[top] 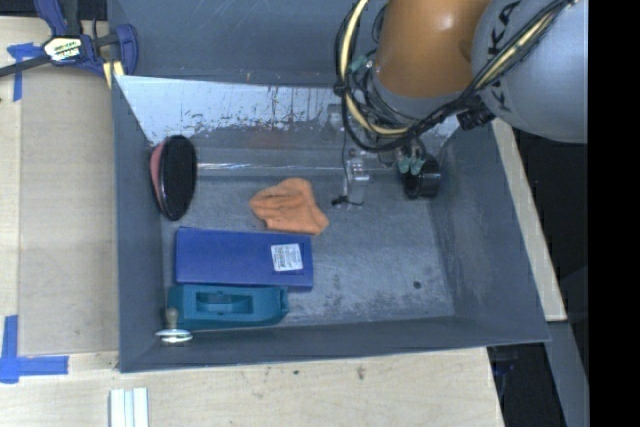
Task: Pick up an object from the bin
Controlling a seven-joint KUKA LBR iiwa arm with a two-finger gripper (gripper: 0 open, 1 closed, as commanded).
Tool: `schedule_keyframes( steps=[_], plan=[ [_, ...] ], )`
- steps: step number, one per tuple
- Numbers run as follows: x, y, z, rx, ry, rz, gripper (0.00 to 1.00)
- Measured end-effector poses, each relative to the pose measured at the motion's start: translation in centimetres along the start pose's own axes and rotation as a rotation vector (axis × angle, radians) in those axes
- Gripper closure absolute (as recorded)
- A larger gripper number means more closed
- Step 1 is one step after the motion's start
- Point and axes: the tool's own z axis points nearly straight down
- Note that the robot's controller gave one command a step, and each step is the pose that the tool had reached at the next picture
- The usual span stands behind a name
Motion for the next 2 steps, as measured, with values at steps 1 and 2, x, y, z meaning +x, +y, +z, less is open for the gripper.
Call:
schedule_keyframes(
  steps=[1,2],
  plan=[
    [1.9,1.3,1.1,-0.004,0.004,0.108,0.0],
    [1.4,0.5,3.4,0.0,0.003,0.105,0.0]
  ],
)
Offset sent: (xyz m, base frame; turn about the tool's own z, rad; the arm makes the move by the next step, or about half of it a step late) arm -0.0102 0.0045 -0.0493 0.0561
